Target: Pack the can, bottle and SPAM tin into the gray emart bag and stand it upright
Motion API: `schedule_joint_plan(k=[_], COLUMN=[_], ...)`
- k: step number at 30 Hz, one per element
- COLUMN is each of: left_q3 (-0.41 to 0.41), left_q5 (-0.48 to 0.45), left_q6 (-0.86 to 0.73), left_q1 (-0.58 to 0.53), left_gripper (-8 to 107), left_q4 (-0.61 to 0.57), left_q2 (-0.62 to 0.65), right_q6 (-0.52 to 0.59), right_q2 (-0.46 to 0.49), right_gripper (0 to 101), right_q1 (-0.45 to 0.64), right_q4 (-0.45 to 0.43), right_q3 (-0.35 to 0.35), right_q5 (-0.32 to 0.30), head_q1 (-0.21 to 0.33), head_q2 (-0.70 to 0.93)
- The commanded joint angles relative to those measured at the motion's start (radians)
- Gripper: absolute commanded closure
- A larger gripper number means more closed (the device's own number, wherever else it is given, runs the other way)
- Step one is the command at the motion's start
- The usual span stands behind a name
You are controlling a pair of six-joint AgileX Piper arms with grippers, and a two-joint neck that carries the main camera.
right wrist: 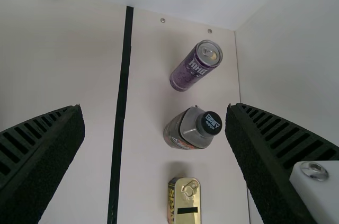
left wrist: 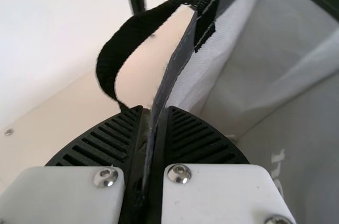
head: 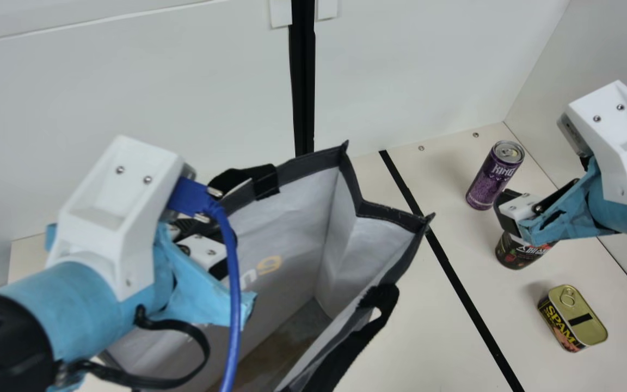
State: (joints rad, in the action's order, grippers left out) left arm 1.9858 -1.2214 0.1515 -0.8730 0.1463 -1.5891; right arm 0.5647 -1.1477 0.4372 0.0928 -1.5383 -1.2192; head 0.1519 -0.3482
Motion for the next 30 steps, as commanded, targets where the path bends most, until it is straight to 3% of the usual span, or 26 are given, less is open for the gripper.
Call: schedule_joint_plan(k=[1, 30], left_q3=[-0.008, -0.245], left_q5=[0.001, 0.001], left_q6=[0.035, 0.439], left_q1=[0.001, 0.116], left_gripper=[107, 107], left_q4=[0.061, 0.665], left_q2=[0.009, 0.141], right_q6=[0.000, 0.000], right_q2=[0.000, 0.000], right_gripper=[6, 6], right_q1=[0.000, 0.000], right_q4=[0.000, 0.000], right_q3=[0.000, 0.000], right_q5=[0.000, 0.000], head_q1=[0.023, 0.023], head_q2=[-0.001, -0.001])
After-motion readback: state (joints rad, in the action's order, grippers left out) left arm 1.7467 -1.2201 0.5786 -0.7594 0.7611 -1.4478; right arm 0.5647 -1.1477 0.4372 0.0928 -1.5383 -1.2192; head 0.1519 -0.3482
